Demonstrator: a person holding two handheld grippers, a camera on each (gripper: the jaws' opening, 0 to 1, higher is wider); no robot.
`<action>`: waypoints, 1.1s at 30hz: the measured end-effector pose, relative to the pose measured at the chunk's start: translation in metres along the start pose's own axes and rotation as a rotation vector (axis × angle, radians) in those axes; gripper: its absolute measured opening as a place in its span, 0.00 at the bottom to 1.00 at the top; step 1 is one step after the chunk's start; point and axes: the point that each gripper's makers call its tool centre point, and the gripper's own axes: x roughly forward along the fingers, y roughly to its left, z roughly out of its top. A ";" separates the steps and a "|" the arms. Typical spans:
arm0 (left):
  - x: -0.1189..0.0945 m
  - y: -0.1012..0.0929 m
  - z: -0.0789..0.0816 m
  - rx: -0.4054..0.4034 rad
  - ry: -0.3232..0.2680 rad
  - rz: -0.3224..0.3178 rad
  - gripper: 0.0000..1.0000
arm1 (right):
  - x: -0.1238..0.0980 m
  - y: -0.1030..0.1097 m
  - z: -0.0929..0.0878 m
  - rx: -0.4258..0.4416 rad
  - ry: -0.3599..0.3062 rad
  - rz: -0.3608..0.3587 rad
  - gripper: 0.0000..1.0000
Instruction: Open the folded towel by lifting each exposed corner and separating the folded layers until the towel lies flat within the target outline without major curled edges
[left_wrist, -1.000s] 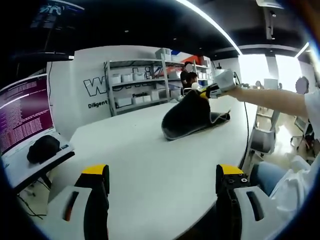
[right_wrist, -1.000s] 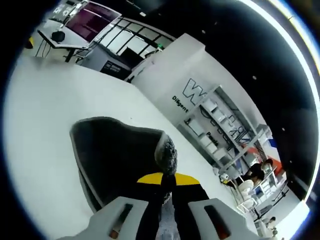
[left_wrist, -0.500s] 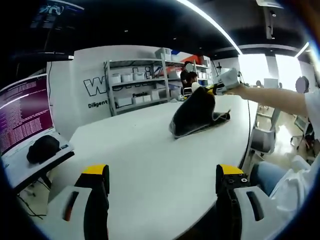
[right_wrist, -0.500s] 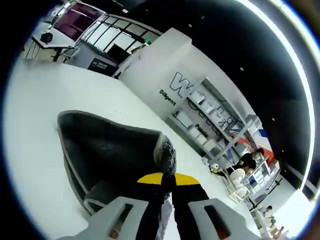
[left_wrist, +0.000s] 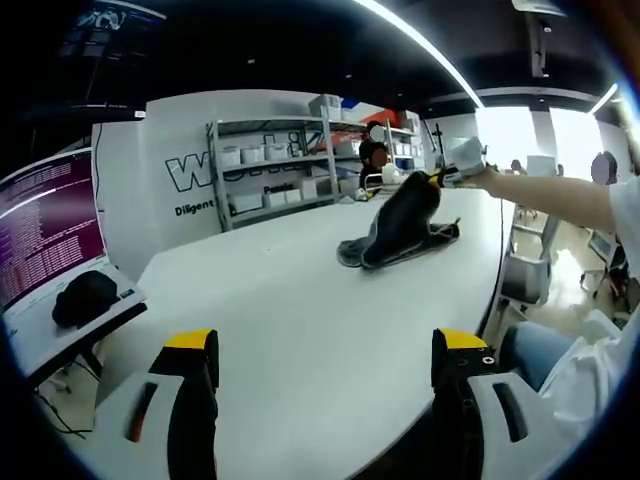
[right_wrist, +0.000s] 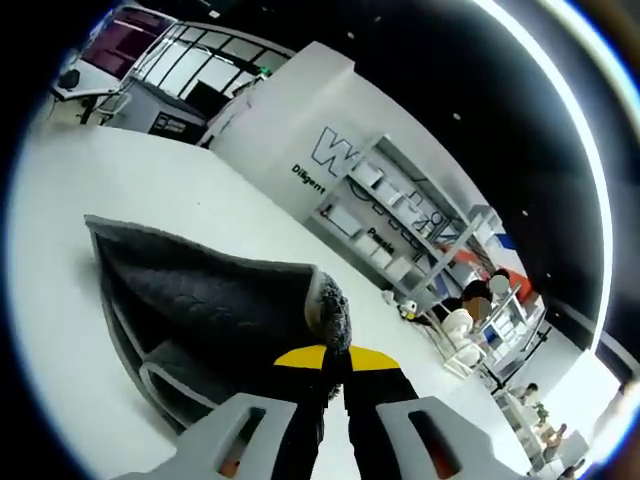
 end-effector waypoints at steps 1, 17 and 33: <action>0.000 0.000 0.000 -0.001 -0.001 0.001 0.87 | 0.000 -0.004 -0.003 0.000 0.006 -0.006 0.01; 0.001 0.000 0.000 0.002 0.006 -0.002 0.87 | -0.013 -0.032 -0.037 0.047 0.057 -0.078 0.01; 0.003 -0.001 -0.001 0.005 0.011 -0.004 0.87 | -0.028 -0.063 -0.059 0.081 0.071 -0.153 0.01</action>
